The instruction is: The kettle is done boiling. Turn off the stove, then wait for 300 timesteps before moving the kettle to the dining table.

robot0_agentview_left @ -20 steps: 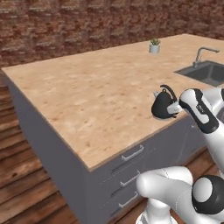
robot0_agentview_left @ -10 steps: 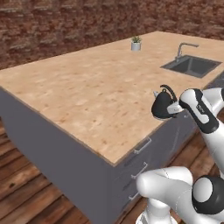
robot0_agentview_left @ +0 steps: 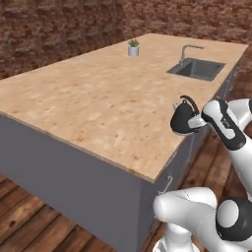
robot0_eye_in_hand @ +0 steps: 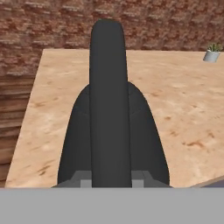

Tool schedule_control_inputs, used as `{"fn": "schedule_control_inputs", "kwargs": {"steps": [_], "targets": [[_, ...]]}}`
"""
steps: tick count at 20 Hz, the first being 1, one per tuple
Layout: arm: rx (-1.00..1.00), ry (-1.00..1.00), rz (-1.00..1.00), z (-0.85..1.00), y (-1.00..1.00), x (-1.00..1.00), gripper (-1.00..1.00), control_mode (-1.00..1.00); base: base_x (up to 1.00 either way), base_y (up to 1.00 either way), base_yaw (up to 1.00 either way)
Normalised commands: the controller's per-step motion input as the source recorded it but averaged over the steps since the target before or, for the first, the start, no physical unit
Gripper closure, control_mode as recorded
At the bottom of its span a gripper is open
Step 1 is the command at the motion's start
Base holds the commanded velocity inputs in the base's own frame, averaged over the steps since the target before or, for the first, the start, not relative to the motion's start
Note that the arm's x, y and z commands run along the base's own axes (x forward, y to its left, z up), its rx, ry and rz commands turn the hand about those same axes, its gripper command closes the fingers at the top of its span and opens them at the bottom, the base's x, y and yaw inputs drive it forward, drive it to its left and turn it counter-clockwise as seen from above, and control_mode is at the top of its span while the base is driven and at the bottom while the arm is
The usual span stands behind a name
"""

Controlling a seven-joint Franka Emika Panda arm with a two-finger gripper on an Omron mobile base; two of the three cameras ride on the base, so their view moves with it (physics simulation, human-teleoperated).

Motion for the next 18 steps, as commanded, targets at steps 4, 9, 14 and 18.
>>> {"fn": "schedule_control_inputs", "kwargs": {"steps": [4,9,14,18], "targets": [[0.0,0.0,0.0,0.0,0.0,0.0,1.0,1.0,0.0,0.82,-0.34],[0.0,0.0,0.0,0.0,0.0,0.0,1.0,1.0,0.0,0.82,-0.33],[0.0,0.0,0.0,0.0,0.0,0.0,1.0,1.0,0.02,0.91,-0.32],[0.0,0.0,0.0,0.0,0.0,0.0,1.0,1.0,0.02,0.9,-0.31]]}}
